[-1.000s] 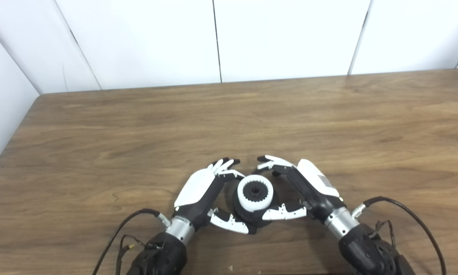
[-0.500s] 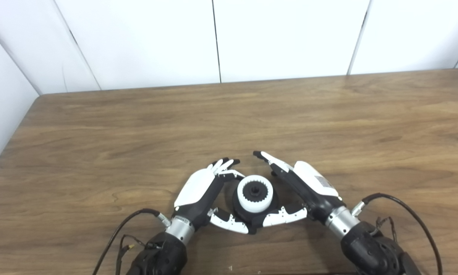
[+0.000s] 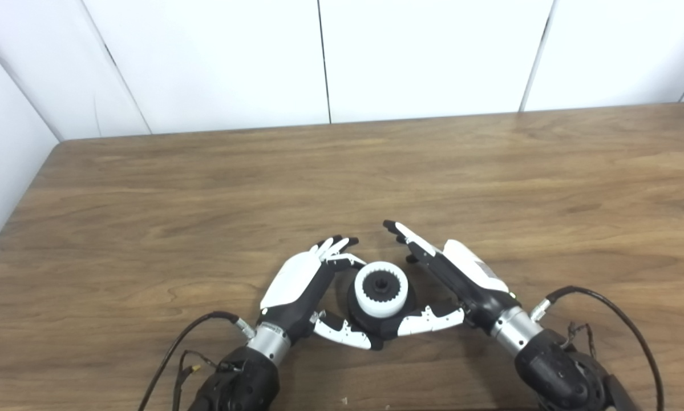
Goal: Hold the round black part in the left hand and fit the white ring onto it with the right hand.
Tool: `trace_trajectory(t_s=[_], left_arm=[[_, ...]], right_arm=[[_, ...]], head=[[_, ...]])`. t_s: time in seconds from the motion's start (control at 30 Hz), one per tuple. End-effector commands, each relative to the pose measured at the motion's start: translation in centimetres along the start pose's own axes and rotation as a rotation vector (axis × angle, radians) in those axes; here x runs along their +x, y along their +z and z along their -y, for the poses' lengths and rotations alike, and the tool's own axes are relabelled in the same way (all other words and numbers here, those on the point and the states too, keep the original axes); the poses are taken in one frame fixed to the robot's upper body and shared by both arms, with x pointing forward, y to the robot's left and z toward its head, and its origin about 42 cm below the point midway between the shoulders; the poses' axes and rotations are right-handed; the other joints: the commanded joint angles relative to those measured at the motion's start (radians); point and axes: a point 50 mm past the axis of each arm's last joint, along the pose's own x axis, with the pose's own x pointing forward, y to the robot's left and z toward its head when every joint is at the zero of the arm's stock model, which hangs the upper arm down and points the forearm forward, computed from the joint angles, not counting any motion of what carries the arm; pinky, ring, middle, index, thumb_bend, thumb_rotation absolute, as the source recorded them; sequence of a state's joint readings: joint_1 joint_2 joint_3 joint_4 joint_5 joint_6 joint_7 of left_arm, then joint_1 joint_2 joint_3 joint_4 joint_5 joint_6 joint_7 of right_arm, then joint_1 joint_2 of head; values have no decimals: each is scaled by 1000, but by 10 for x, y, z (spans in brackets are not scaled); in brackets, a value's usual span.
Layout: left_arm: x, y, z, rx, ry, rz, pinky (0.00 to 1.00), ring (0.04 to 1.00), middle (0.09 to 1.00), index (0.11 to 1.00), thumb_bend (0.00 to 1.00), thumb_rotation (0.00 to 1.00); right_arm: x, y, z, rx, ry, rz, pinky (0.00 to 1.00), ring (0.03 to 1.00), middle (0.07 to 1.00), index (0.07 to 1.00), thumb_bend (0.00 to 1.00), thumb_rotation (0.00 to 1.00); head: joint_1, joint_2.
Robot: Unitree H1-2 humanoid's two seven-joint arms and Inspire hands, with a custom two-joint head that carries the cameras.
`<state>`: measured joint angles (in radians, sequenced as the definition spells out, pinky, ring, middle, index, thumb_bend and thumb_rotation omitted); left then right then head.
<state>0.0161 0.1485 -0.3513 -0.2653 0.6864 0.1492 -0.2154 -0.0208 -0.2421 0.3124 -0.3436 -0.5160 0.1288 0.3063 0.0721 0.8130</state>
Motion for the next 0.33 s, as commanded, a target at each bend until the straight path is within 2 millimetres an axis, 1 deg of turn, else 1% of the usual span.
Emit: trace_trajectory(t_s=[0.0,0.13,0.3], left_arm=[[4,4,-12,15,31,33,1000,1000,955,618,983,244],[4,3,-14,22,27,31,1000,1000,958,623,973,249],[3,2,-17,23,30,30,996,1000,958,626,967,257]], right_arm=[[-3,-4,7,-5,-18,15,773,905,956,985,1000,592],[-8,-7,8,9,-44,16,778,905,956,983,1000,605],[-12,-7,10,18,-55,15,779,909,962,986,1000,594]], head=[[-1,2],[-3,3],[-6,10]])
